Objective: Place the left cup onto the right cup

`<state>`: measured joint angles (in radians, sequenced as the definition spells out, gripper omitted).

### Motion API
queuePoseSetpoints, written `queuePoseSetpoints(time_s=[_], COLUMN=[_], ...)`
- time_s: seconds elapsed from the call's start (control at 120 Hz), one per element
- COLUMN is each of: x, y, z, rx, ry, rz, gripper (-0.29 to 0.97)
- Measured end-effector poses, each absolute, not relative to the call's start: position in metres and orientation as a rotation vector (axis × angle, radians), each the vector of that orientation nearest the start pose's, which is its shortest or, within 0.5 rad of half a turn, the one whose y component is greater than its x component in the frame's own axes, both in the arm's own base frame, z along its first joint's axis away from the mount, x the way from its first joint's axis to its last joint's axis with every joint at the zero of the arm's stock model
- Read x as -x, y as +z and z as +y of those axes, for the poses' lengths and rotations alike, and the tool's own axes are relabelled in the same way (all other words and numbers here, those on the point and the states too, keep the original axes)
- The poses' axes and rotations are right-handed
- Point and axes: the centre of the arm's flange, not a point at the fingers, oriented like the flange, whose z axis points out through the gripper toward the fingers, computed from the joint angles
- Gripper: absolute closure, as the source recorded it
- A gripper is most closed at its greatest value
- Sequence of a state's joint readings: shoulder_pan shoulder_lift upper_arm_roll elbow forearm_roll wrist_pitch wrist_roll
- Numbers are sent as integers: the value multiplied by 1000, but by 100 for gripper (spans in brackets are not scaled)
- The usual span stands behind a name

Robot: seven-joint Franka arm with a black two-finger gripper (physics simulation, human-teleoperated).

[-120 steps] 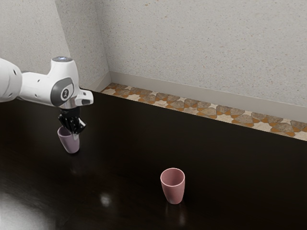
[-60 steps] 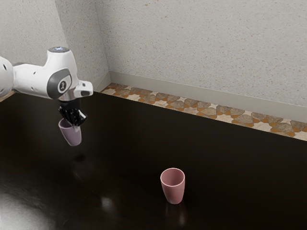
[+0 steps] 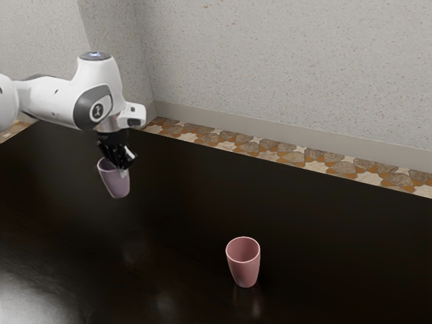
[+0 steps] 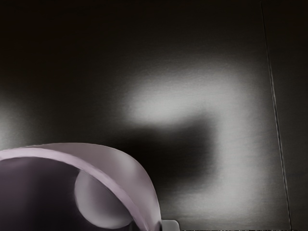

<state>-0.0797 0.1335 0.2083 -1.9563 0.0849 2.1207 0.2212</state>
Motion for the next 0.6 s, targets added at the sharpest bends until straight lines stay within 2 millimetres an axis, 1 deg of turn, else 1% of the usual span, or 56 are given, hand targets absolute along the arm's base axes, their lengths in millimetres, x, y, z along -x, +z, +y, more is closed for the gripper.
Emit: queuePoseSetpoints(time_s=[0.15, 0.275, 0.425, 0.6], x=[-581, -576, -570, -562], y=[431, 444, 458, 467], z=[56, 45, 29, 3], rx=[3030, 3031, 3027, 3020], ry=[-37, -44, -42, -26], rz=[261, 292, 337, 412], gripper=[77, 77, 77, 77])
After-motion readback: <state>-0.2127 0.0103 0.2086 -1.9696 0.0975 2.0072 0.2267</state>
